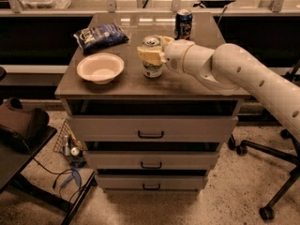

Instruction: Pick 7up can from paper bowl and place on counter

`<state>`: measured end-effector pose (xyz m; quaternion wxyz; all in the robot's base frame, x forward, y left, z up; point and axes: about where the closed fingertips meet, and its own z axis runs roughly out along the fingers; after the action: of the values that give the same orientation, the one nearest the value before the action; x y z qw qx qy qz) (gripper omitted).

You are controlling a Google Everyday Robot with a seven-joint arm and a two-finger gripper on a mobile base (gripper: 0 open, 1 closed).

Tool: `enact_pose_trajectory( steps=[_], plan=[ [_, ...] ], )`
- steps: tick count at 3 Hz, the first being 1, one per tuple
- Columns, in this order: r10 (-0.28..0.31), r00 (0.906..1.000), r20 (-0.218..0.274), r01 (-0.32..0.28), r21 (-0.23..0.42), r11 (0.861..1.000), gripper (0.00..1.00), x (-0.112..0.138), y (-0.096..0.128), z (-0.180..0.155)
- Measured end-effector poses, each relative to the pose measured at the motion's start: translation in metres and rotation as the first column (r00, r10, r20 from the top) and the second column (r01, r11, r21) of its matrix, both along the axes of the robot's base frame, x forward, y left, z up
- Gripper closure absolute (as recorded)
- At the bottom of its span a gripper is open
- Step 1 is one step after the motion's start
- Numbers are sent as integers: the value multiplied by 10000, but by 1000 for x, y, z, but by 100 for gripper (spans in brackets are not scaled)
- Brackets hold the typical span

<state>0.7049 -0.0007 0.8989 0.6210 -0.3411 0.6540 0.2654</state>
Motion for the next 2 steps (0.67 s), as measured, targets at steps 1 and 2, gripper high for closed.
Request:
enact_pose_trajectory(
  steps=[1, 2],
  plan=[
    [1, 10000, 0, -1, 0, 10000, 61, 0, 0, 1],
    [26, 10000, 1, -26, 2, 10000, 38, 0, 2, 1]
  ],
)
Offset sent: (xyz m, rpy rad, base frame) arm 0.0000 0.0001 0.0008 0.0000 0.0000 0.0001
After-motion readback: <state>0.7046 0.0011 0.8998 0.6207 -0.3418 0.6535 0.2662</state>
